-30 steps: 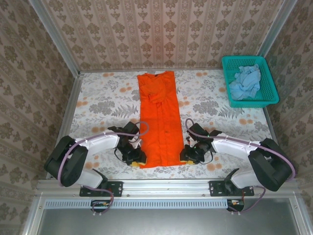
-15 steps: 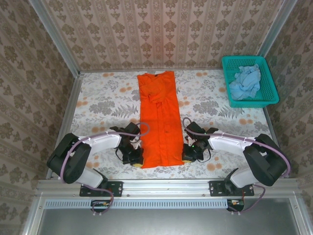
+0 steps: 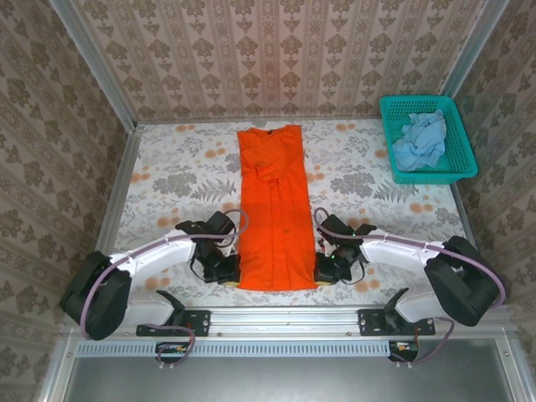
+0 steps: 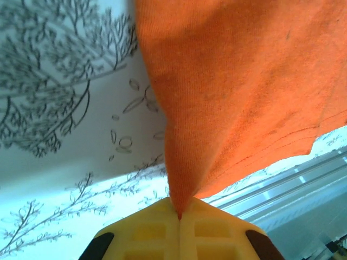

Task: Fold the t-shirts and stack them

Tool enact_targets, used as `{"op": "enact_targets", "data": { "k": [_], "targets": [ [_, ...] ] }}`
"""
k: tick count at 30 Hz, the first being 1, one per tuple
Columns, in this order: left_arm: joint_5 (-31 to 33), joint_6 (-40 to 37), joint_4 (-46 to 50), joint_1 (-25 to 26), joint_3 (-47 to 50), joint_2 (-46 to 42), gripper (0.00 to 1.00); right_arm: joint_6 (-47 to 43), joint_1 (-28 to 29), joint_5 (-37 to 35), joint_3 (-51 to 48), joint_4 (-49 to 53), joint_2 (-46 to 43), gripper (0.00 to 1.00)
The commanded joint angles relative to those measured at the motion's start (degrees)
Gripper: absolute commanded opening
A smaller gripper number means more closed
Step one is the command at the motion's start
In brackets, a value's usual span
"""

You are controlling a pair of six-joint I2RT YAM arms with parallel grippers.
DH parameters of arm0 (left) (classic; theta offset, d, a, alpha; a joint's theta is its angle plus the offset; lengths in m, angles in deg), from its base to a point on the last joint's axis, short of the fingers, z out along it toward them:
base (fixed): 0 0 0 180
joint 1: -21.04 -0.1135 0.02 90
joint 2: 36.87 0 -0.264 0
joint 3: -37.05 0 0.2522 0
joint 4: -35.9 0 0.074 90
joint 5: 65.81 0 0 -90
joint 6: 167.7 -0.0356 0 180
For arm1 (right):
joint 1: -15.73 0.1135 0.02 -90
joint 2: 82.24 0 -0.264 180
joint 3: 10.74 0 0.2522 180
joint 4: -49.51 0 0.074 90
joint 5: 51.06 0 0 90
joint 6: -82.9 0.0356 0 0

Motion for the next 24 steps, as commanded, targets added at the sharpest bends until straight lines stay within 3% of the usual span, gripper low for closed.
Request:
{"op": "enact_targets", "data": {
  "k": [1, 5, 10, 16, 24],
  "targets": [
    [-2.4, 2.0, 3.5, 0.3, 0.4, -1.3, 0.0, 2.0, 0.5, 1.7, 0.0, 3.6, -1.9, 0.0],
    [-3.0, 0.5, 5.4, -1.1, -5.0, -1.0, 0.0, 1.1, -1.2, 1.7, 6.5, 6.0, -1.9, 0.0],
    [-3.2, -3.6, 6.6, -8.1, -15.2, 3.4, 0.0, -0.4, -8.5, 1.5, 17.5, 8.2, 3.3, 0.0],
    [-3.8, -6.0, 5.2, -16.0, -30.9, 16.5, 0.0, 3.0, -16.3, 3.4, 28.6, 3.0, 13.0, 0.0],
    [-3.8, -6.9, 5.3, -21.1, -51.3, 35.3, 0.0, 1.7, -20.7, 3.3, 49.5, 6.7, 32.3, 0.0]
  ]
}}
